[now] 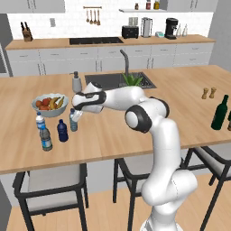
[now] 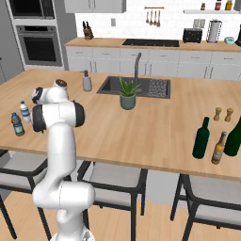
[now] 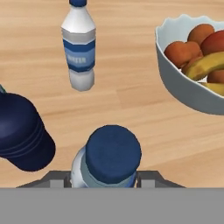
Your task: Move the plastic bottles in the middle to the plastics group, and the glass bottles in the middle to the glass group.
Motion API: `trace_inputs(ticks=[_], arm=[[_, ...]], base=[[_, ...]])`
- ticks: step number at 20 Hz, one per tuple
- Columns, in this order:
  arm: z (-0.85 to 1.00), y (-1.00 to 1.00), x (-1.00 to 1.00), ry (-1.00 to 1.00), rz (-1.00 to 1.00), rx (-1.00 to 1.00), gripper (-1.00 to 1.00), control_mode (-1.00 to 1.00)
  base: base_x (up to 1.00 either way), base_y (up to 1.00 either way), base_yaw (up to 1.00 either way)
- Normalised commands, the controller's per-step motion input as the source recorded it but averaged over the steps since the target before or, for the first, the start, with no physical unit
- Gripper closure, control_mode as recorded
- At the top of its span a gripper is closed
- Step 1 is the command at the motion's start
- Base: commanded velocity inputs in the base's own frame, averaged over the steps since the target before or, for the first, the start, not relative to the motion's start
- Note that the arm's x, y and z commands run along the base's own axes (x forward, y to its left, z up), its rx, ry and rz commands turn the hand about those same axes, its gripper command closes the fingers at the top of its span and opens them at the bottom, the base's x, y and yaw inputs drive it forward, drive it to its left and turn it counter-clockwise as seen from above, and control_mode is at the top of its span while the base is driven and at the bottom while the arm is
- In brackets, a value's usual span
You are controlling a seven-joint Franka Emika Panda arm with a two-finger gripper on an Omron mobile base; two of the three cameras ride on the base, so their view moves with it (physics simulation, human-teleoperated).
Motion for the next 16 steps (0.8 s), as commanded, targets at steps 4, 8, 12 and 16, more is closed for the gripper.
trace_inputs(ticks=[4,8,12,16], arm=[[-0.01,0.0,-0.03,-0.05,0.0,0.0,1.0,-1.0],[0.0,0.0,0.0,0.0,0.0,0.0,1.0,-1.0],[0.0,0.0,0.0,0.0,0.0,0.0,-1.0,-1.0],[0.0,0.0,0.0,0.0,0.0,0.0,-1.0,-1.0]], base=[[0.0,0.0,0.0],[0.0,0.0,0.0],[0.0,0.0,0.0],[0.0,0.0,0.0]])
